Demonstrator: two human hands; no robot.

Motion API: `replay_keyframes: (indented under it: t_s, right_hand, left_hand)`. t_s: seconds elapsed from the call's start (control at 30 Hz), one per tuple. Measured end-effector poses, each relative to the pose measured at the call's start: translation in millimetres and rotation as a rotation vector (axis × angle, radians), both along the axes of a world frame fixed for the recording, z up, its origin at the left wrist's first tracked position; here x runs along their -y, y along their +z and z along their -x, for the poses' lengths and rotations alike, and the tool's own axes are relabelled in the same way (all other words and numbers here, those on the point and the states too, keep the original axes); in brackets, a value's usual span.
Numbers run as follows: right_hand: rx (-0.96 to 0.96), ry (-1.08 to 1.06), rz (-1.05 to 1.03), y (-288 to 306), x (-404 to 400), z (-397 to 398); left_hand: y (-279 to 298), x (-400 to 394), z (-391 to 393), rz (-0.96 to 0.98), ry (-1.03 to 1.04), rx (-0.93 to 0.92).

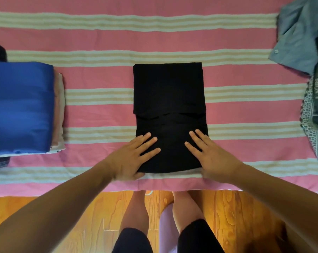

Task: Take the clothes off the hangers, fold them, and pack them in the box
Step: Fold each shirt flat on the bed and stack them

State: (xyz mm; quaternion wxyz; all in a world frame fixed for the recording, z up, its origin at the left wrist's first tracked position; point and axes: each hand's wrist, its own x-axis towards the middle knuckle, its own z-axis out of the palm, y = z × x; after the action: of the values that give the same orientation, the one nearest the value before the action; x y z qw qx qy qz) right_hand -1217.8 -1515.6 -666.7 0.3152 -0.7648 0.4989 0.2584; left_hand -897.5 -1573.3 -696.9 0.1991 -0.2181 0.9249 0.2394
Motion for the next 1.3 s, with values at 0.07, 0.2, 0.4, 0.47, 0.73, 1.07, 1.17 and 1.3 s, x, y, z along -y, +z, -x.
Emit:
replay_keyframes:
  t_s: [0.07,0.2,0.4,0.47,0.73,1.07,1.17,1.3]
  right_hand:
    - [0.074,-0.045,-0.127,17.0,13.4,2.8]
    - [0.271,-0.697,-0.398,62.6,82.9,18.1]
    - [0.92,-1.414,-0.217,51.3,196.2,41.4]
    - [0.849,-1.505,-0.259,24.8,194.9,35.0]
    - [0.625,-1.616,0.212,-15.2,182.5,3.3]
    - [0.117,-0.89,0.71,-23.7,190.0,-14.8]
    - [0.058,-0.702,0.639,-42.0,185.6,-30.1]
    - [-0.033,-0.684,0.471,-77.0,184.2,-14.1]
  left_hand:
    - [14.0,5.8,6.0,-0.239,0.207,-0.085]
    - [58.2,60.9,25.8,-0.885,1.085,-0.244]
    - [70.0,169.8,53.0,-1.055,1.599,-0.613]
    - [47.3,169.2,60.2,-0.91,1.736,-0.575]
    - [17.6,145.2,82.4,-0.478,1.91,-0.712]
    - [14.9,153.1,118.5,0.469,0.731,-0.303]
    - [-10.7,166.1,123.9,0.362,0.722,-0.126]
    - [-45.5,164.8,112.0,0.301,0.887,0.005]
